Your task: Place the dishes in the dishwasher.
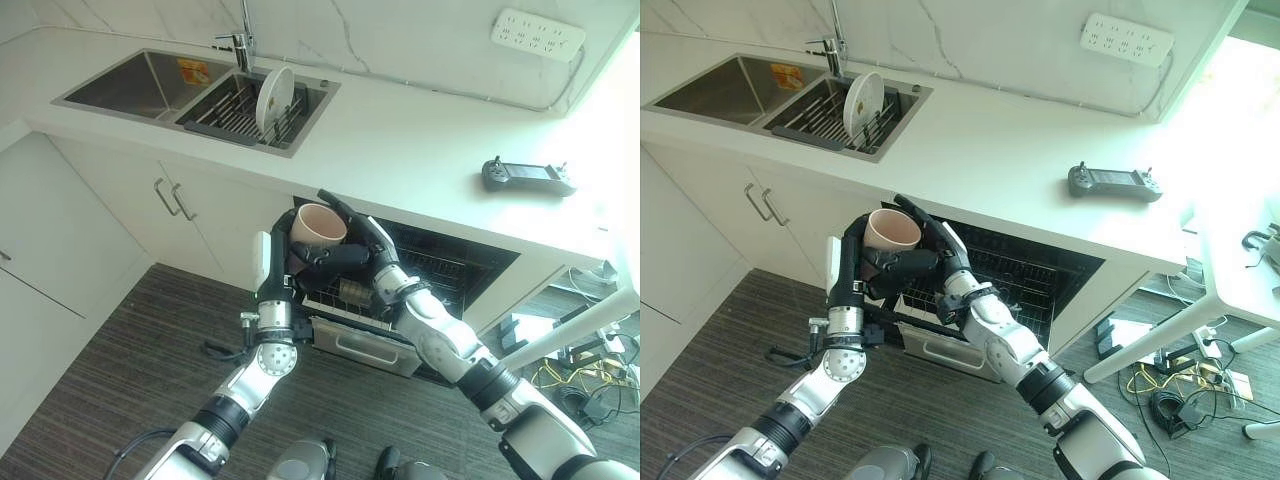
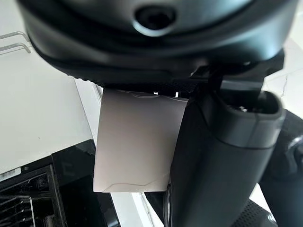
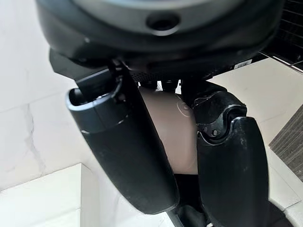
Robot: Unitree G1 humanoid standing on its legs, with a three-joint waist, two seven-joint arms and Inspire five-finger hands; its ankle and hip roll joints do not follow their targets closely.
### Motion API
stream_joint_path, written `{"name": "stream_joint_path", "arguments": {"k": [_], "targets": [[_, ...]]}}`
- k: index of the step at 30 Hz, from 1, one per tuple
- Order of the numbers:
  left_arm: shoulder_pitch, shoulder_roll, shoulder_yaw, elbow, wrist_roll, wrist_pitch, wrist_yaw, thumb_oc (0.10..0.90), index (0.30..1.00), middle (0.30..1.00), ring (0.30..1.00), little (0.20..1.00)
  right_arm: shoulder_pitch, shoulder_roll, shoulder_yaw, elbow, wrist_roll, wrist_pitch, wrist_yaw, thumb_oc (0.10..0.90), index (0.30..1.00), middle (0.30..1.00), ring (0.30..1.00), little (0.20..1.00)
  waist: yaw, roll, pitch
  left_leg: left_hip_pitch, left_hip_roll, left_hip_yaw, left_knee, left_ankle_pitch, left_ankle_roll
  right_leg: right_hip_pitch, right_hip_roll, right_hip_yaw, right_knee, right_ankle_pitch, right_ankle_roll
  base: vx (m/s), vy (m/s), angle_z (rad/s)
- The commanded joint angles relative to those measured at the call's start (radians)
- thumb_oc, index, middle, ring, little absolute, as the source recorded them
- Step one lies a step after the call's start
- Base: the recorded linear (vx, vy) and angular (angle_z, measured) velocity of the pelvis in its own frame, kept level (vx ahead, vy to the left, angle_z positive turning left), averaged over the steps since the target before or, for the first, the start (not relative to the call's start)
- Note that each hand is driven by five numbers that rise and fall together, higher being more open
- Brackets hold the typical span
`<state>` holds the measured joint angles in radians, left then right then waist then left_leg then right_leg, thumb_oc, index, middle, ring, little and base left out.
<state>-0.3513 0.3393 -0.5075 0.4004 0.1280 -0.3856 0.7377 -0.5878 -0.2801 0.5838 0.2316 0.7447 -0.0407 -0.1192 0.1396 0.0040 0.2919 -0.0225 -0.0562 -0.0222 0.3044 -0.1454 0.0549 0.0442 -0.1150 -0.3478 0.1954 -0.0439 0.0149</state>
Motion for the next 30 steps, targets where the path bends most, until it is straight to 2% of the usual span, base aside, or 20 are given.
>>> {"name": "stream_joint_path", "arguments": {"k": [1,2,7,8,13,28,30], "targets": [[-0.109,-0.091,-0.244,-0.143,0.192,-0.154,-0.087,0.4,0.3,0.3,0.3,0.3,-0.274,0.172,0.008,-0.183,-0.102,-0.148,0.108,0.8,0.9,0.9,0.9,0.9,-0.007,-0.031,-0.026,0.028,0.078,0.063,-0.004,-0.12,-0.03,0.014,-0.037,0.084,0.105,-0.203,0.046,-0.01,-0.008,-0.06],[-0.115,-0.09,-0.253,-0.142,0.183,-0.165,-0.099,0.4,0.3,0.3,0.3,0.3,-0.285,0.159,0.014,-0.195,-0.061,-0.131,0.134,0.8,0.9,0.9,0.9,0.9,-0.009,-0.031,-0.026,0.028,0.079,0.063,-0.004,-0.12,-0.031,0.013,-0.036,0.084,0.105,-0.203,0.048,-0.02,-0.004,-0.08],[-0.129,-0.084,-0.258,-0.151,0.175,-0.168,-0.085,0.4,0.3,0.3,0.3,0.3,-0.283,0.163,0.038,-0.194,0.03,-0.084,0.119,0.8,0.9,0.9,0.9,0.9,-0.006,-0.029,-0.028,0.027,0.077,0.058,-0.004,-0.119,-0.032,0.015,-0.038,0.082,0.105,-0.204,0.047,0.0,0.001,-0.02],[-0.127,-0.086,-0.258,-0.148,0.184,-0.183,-0.078,0.4,0.3,0.3,0.3,0.3,-0.28,0.174,0.039,-0.175,0.024,-0.068,0.128,0.4,0.3,0.3,0.3,0.3,-0.003,-0.03,-0.026,0.025,0.076,0.056,-0.004,-0.117,-0.032,0.015,-0.039,0.079,0.105,-0.204,0.047,0.0,0.0,0.0],[-0.124,-0.084,-0.255,-0.147,0.193,-0.21,-0.065,0.4,0.3,0.3,0.3,0.3,-0.273,0.187,0.047,-0.142,0.045,-0.076,0.136,0.4,0.3,0.3,0.3,0.3,0.003,-0.029,-0.025,0.023,0.076,0.052,-0.004,-0.114,-0.033,0.016,-0.041,0.075,0.105,-0.203,0.046,0.0,0.0,0.0],[-0.132,-0.088,-0.255,-0.156,0.202,-0.19,-0.056,0.4,0.3,0.3,0.3,0.3,-0.277,0.187,0.034,-0.146,0.034,-0.115,0.125,0.4,0.3,0.3,0.3,0.3,0.004,-0.032,-0.024,0.021,0.076,0.05,-0.004,-0.112,-0.034,0.015,-0.041,0.073,0.105,-0.201,0.047,0.0,0.0,0.0],[-0.132,-0.087,-0.252,-0.157,0.204,-0.187,-0.055,0.525,0.488,0.488,0.488,0.488,-0.277,0.185,0.029,-0.146,0.031,-0.114,0.106,0.4,0.3,0.3,0.3,0.3,0.004,-0.033,-0.023,0.021,0.076,0.05,-0.004,-0.112,-0.033,0.014,-0.04,0.073,0.105,-0.2,0.047,0.0,0.0,0.0]]}}
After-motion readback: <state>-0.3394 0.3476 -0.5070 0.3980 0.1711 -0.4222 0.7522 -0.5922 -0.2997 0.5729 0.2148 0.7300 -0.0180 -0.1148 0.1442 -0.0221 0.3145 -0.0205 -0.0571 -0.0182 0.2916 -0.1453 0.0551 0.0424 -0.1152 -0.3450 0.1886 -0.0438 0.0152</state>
